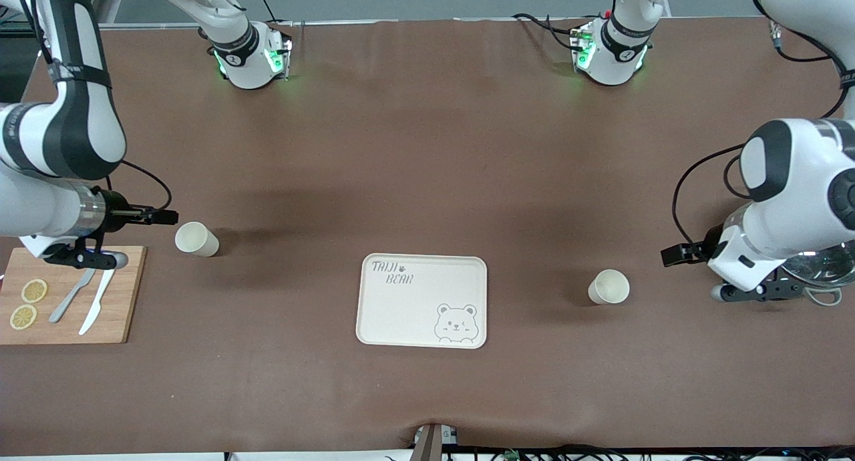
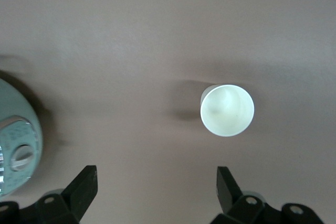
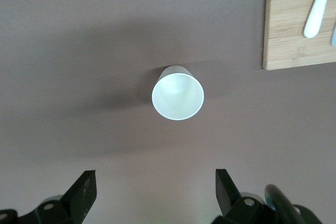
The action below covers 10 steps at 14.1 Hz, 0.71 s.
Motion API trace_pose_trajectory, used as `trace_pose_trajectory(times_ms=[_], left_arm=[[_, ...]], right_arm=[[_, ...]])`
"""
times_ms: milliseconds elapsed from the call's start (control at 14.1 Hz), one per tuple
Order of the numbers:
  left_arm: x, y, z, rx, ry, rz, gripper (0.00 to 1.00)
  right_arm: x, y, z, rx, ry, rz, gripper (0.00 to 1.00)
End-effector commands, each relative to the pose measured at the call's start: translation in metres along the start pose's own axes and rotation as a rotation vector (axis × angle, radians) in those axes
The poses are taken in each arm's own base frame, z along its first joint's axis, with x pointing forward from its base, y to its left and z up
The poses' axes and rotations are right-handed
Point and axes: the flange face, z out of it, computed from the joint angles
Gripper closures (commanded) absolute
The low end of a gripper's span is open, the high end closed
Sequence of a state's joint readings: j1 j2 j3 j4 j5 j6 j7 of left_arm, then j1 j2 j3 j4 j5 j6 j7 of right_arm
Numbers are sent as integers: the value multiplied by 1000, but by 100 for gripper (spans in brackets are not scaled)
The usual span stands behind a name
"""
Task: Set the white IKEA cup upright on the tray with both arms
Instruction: 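Reach the right gripper to the cup while the left gripper reaches the other cup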
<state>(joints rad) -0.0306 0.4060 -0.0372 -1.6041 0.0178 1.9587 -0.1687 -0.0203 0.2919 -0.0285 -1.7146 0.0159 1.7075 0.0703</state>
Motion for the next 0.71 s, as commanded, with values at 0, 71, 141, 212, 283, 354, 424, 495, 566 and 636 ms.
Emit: trace_pose_trajectory(times_ms=[0, 71, 141, 212, 283, 354, 424, 495, 566, 636], left_arm=[[7, 9, 30, 6, -2, -19, 0], [9, 10, 41, 5, -12, -18, 0], [9, 13, 47, 3, -19, -19, 0], [10, 19, 56, -7, -27, -22, 0], [10, 23, 63, -22, -34, -26, 0], [9, 26, 72, -48, -48, -38, 0], [9, 28, 80, -81, -35, -55, 0], [7, 34, 90, -95, -16, -54, 0], [5, 36, 103, -96, -6, -52, 0], [3, 31, 112, -97, 2, -59, 0]], right_arm=[[-6, 18, 23, -4, 11, 36, 0], [-5, 24, 33, 0, 17, 44, 0], [-5, 28, 44, 2, 24, 50, 0], [-5, 29, 54, 3, 30, 52, 0], [-5, 32, 63, 5, 39, 56, 0], [-5, 33, 75, 5, 47, 58, 0], [-5, 35, 83, 7, 64, 62, 0], [-4, 40, 92, 10, 80, 68, 0], [-4, 41, 102, 11, 94, 71, 0], [-4, 42, 110, 12, 112, 73, 0]])
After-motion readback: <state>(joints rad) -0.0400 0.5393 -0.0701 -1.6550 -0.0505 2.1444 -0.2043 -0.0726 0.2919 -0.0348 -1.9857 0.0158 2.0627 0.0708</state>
